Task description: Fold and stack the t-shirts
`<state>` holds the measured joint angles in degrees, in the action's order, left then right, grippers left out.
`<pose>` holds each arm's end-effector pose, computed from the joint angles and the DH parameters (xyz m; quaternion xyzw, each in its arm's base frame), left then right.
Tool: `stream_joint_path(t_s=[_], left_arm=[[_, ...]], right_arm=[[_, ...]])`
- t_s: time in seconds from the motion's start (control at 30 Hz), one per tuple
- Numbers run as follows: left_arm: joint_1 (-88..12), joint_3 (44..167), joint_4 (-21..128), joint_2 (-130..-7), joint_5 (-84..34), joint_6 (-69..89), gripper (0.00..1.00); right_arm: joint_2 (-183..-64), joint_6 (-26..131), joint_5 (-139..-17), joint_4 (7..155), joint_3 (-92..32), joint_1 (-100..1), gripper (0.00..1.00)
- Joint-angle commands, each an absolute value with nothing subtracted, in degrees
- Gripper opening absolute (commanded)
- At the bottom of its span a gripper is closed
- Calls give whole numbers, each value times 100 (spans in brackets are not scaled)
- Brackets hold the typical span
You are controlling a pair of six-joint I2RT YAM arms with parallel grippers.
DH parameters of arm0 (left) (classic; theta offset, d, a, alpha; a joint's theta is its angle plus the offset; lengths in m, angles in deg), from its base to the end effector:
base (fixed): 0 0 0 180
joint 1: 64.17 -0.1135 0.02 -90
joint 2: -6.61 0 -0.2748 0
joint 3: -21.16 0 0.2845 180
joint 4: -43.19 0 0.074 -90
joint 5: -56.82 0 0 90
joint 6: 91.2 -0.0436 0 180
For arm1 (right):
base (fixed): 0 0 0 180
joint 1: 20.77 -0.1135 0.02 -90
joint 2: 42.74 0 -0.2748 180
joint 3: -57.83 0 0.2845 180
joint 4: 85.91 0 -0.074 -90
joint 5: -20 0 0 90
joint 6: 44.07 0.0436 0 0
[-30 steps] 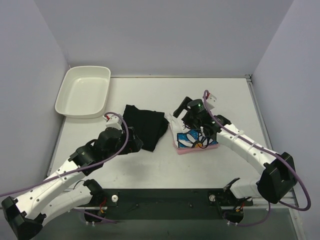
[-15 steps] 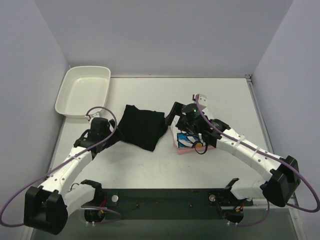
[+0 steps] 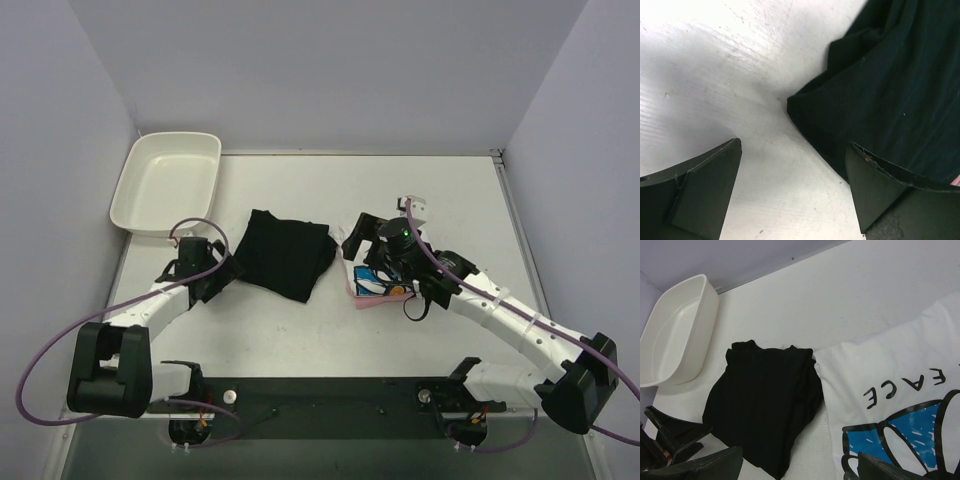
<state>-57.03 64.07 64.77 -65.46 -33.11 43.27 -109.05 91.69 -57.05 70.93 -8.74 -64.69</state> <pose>0.2563 -0.0322 0.1453 -0.3012 0.8924 -0.1468 0.3022 0.2239 0.2020 0.3211 0.0756 0.8270 0.3206 0.4557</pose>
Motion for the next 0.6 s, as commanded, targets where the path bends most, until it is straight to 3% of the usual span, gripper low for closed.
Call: stream_joint_path(t_s=[0.0, 0.37, 0.57], left_arm=[[-5889, 6243, 5624, -6756, -3116, 4398, 94], [-5978, 5944, 4597, -7406, -2940, 4626, 91], [-5969, 5926, 4359, -7872, -2897, 4697, 77]], right_arm=[[-10769, 9085, -5576, 7048, -726, -6454, 100], [-10866, 9155, -5691, 7128, -585, -6472, 100], [-10857, 9190, -5708, 7110, -506, -6463, 100]])
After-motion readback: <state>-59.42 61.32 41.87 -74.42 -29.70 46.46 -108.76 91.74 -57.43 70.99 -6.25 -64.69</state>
